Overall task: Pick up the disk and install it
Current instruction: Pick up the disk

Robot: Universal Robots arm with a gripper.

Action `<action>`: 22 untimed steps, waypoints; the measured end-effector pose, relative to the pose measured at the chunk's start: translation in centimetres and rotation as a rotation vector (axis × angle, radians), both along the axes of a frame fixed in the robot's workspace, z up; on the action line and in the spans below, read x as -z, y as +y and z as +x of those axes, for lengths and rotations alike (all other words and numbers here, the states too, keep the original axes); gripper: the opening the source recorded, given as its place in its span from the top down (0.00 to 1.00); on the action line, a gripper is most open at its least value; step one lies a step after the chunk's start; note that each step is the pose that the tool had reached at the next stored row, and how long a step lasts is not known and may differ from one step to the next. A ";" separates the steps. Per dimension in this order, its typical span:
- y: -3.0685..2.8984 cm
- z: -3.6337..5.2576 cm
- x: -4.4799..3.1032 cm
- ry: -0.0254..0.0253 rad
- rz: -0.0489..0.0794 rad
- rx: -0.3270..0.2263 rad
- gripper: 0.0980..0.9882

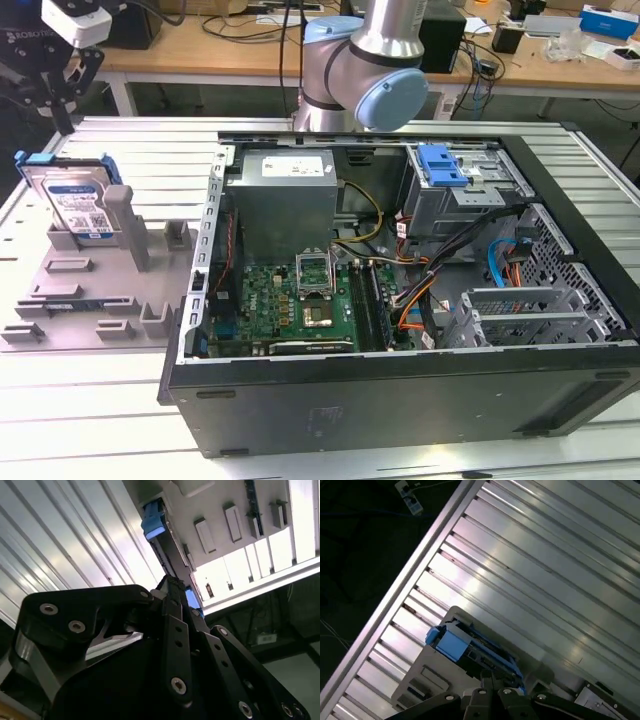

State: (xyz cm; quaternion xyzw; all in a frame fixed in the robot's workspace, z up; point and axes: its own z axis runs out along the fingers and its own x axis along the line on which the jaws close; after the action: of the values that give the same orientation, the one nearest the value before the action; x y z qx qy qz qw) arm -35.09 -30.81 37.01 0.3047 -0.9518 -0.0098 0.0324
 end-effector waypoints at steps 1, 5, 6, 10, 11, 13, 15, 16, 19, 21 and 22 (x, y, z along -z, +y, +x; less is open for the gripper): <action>0.00 0.00 0.07 -0.0001 0.000 -0.017 0.99; 0.00 0.00 0.34 -0.0001 0.000 -0.093 0.92; 0.00 0.00 0.42 -0.0001 0.000 -0.115 0.92; 0.00 0.00 0.65 -0.0001 0.000 -0.209 0.71; 0.00 0.00 0.68 0.0000 0.000 -0.227 0.64; 0.00 0.00 0.71 -0.0001 0.000 -0.279 0.57; 0.00 0.00 0.73 -0.0013 0.000 -0.323 0.57; 0.00 0.00 0.74 -0.0019 0.000 -0.353 0.57; 0.00 0.00 0.77 -0.0045 -0.001 -0.427 0.57; 0.00 0.00 0.79 -0.0062 -0.001 -0.465 0.57; 0.00 0.00 0.80 -0.0080 -0.001 -0.493 0.57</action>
State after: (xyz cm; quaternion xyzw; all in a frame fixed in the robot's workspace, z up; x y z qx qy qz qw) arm -35.09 -30.81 36.21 0.5276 -0.8489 0.0002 0.0303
